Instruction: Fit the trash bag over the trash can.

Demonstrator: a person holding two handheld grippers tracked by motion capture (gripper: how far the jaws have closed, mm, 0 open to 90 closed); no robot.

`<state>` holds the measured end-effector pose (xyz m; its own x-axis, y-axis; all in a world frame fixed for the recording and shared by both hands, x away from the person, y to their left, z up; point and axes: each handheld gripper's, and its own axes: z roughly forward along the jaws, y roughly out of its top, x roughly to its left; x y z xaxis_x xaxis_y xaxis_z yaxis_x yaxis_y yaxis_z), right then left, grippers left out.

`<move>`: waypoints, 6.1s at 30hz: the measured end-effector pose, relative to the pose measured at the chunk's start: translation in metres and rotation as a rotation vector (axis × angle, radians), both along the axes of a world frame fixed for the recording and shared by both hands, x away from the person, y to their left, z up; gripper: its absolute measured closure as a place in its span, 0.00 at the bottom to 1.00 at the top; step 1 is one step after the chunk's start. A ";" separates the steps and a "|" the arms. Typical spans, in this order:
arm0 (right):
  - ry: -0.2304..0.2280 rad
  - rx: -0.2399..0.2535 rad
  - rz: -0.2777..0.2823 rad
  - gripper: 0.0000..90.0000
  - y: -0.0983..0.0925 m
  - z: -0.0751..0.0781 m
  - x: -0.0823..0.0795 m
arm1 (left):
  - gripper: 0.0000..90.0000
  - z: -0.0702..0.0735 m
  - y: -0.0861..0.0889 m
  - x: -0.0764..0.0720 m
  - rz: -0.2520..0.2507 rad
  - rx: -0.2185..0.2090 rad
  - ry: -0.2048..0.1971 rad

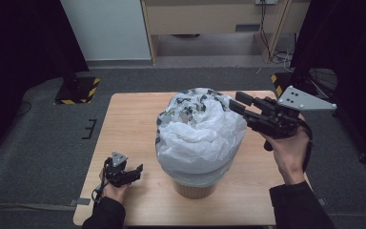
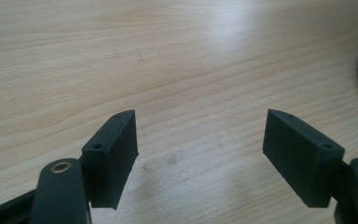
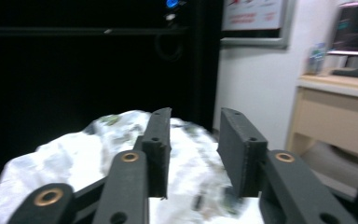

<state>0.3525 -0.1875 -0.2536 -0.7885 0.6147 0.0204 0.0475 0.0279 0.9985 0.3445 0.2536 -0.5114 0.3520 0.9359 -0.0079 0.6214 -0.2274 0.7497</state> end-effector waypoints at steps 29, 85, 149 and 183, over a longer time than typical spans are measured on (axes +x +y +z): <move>0.232 -0.381 0.141 0.76 0.053 -0.053 0.010 | 0.24 -0.015 -0.012 0.003 -0.060 0.057 0.102; 0.318 -0.461 0.016 0.04 0.135 -0.072 0.040 | 0.09 -0.021 -0.015 0.001 -0.088 0.048 0.073; 0.371 -0.482 -0.054 0.06 0.148 -0.086 0.055 | 0.07 -0.021 -0.015 0.001 -0.102 0.050 0.076; 0.309 -0.431 -0.051 0.05 0.143 -0.070 0.044 | 0.07 -0.021 -0.015 0.001 -0.104 0.051 0.076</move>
<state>0.3967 -0.0440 -0.3241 -0.7545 0.6561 -0.0162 0.3496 0.4228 0.8361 0.3454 0.2384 -0.5327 0.4478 0.8941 0.0082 0.6472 -0.3304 0.6869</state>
